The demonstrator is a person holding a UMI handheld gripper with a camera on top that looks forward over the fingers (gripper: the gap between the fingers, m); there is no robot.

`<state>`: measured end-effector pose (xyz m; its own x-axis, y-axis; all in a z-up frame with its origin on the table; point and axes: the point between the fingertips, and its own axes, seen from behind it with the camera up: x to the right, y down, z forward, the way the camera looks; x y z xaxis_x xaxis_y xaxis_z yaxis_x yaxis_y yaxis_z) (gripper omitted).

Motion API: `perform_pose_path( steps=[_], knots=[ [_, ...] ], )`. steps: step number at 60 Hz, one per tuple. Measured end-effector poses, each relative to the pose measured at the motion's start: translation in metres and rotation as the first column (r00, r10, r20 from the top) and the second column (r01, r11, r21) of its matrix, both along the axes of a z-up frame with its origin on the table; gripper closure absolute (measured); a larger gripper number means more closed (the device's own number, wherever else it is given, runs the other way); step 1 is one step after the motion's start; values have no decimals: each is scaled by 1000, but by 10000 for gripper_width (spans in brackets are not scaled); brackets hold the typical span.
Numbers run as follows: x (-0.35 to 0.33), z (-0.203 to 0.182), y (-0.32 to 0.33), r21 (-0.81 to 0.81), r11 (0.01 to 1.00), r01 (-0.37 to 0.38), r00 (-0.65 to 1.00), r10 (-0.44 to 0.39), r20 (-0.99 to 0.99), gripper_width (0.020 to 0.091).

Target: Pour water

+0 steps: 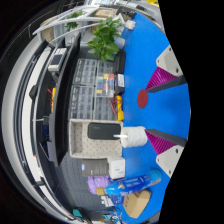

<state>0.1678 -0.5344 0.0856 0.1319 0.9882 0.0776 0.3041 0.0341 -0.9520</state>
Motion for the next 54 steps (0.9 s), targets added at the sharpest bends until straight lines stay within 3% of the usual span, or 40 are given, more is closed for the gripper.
perform_pose_path(
  steps=[17,28,50,54],
  knots=[
    [41,-18,-133,-77,984,-160,987,162,19,358],
    [30,-14,-203,-125,961,-248,969,248,-20,352],
    [-54,-11,-245,-94,959,-266,964,262,-53,354],
    [-66,-15,-243,-93,963,-253,967,248,-56,404]
  ],
)
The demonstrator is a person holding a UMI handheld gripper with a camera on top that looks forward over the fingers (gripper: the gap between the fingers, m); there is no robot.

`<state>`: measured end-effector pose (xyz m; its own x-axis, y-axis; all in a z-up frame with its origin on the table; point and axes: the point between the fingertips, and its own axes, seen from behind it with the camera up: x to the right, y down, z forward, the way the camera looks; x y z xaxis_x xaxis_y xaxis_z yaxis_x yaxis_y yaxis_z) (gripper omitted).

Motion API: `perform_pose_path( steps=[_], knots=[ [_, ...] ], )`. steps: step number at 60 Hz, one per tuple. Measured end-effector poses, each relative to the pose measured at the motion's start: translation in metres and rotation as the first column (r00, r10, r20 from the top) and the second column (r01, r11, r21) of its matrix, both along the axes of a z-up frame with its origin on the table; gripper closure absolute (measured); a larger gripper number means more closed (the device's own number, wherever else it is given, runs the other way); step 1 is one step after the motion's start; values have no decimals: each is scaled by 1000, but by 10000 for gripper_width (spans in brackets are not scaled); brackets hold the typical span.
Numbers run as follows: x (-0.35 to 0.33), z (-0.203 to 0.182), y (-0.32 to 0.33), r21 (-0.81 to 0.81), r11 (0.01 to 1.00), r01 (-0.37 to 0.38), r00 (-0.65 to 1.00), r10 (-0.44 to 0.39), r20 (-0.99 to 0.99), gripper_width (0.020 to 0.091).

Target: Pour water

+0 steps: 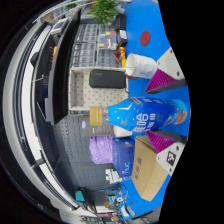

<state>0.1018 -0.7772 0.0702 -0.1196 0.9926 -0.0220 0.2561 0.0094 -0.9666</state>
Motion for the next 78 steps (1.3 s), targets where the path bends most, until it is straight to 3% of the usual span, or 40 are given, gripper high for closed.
perform_pose_path(
  steps=[5,19,32,41,48,60,67,78],
  knots=[
    [-12,-3,-9,-30,999,-27,999,27,-23,608],
    [-18,-3,-6,-20,1000,7,998,-8,-59,775],
    [-18,-3,-2,-73,994,75,997,-76,-12,777],
    [-28,1,8,-309,936,169,985,-147,94,777],
    [-44,12,14,-503,821,269,961,-196,194,777],
    [-83,39,11,-802,472,366,930,-170,325,779],
    [-98,43,7,-869,254,424,906,-119,407,779],
    [-119,46,8,-881,1,472,880,-51,472,780]
  ],
)
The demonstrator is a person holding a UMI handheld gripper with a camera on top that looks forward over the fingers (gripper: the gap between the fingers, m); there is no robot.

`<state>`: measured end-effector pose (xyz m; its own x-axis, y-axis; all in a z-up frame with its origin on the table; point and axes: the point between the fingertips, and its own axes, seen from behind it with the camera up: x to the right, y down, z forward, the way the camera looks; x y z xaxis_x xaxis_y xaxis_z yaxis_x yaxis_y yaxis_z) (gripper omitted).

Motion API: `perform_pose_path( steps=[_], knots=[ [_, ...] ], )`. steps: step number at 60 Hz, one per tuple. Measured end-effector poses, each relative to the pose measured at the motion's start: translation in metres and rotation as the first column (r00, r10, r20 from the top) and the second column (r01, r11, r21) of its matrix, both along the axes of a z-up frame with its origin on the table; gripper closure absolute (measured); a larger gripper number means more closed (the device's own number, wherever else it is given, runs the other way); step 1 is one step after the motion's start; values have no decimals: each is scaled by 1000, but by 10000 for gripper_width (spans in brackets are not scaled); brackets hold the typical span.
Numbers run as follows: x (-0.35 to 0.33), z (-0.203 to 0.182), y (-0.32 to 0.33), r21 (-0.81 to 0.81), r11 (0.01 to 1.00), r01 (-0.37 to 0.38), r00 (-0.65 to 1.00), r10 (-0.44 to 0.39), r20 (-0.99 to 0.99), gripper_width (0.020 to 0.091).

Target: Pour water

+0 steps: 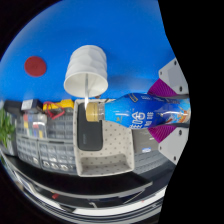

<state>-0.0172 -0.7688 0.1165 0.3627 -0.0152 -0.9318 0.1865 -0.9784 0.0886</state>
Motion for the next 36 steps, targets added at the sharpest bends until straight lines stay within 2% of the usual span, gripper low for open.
perform_pose_path(
  steps=[11,20,28,36],
  knots=[
    [-12,8,9,-255,962,94,996,-90,28,780],
    [-14,11,10,-323,942,94,995,-81,51,780],
    [-13,16,21,-228,972,60,998,-54,33,779],
    [-10,39,39,46,998,-30,998,33,-44,779]
  ],
)
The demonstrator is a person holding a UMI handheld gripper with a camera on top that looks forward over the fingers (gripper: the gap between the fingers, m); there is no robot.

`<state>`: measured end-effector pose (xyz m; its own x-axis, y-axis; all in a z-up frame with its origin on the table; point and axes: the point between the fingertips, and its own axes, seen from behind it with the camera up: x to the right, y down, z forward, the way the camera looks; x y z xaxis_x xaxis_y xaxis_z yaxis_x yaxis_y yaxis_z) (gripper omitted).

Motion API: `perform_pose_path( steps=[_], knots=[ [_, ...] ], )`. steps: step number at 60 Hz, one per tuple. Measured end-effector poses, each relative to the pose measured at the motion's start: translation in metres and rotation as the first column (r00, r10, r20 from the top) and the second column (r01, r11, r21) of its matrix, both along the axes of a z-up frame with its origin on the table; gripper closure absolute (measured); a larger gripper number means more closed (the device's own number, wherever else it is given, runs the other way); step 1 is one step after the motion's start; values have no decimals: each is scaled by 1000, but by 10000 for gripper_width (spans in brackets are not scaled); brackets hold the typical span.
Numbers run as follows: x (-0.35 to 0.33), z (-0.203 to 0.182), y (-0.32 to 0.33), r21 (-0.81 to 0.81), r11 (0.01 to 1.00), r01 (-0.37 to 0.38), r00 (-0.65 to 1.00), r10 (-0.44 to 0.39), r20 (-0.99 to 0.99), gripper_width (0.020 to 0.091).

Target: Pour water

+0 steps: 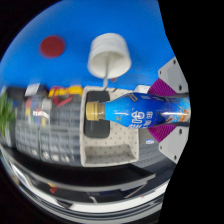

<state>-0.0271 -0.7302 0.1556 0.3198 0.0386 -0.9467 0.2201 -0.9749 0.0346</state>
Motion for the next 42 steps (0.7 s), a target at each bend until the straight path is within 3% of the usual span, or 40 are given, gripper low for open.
perform_pose_path(
  steps=[5,11,17,22,28,31,36,42],
  knots=[
    [-3,26,24,221,975,-38,996,54,-64,777],
    [-8,56,65,479,877,-24,989,92,-118,776],
    [-13,77,107,687,727,2,978,142,-153,769],
    [-15,80,143,837,545,43,971,174,-164,771],
    [-15,61,188,949,303,85,968,200,-150,771],
    [-13,55,206,976,212,57,974,204,-101,771],
    [-14,24,236,990,131,52,976,203,-78,771],
    [-12,-9,256,996,86,-11,982,188,-6,771]
  ],
)
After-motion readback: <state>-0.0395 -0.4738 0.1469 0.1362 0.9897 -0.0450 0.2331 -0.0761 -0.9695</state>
